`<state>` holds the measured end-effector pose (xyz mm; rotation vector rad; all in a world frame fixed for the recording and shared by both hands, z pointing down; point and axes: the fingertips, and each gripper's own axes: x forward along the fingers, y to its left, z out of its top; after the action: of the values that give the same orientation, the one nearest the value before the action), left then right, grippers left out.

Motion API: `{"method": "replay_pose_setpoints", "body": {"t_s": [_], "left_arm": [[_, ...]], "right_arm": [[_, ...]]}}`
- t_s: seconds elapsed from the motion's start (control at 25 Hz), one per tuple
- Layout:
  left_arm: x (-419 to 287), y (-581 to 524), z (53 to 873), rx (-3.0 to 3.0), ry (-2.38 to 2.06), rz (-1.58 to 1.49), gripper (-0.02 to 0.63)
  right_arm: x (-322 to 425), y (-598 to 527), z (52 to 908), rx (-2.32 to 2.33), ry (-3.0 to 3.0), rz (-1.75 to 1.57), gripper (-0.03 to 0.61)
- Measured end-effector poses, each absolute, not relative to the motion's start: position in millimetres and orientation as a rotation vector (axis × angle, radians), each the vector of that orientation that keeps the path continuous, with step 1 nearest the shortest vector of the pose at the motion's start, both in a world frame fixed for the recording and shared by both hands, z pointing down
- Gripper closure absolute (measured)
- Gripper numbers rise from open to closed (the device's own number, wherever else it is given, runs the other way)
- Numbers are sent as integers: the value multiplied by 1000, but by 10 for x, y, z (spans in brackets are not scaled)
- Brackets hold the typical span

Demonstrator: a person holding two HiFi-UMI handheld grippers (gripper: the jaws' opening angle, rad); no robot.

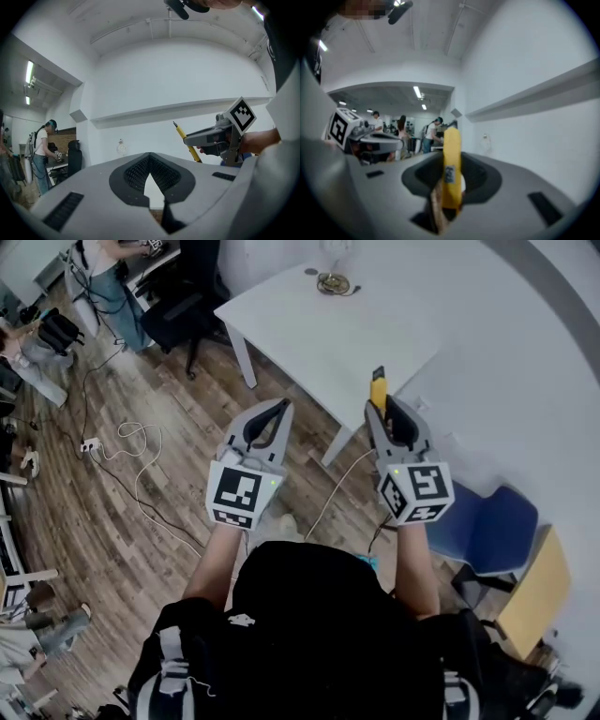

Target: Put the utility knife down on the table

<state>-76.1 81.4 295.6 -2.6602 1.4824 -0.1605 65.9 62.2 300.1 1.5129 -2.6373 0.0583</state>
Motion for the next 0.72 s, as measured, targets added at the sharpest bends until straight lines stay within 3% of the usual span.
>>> {"method": "replay_pose_setpoints", "body": {"t_s": [0.32,0.72], "left_arm": [[-1148,517,3041,-2685,1484,-155,600],[-1115,408,3188,-2740,1472,-137,600]], "right_arm": [[270,413,3085,1510,-2608,60,442],[314,285,3156,1530,-2581,60,442]]}}
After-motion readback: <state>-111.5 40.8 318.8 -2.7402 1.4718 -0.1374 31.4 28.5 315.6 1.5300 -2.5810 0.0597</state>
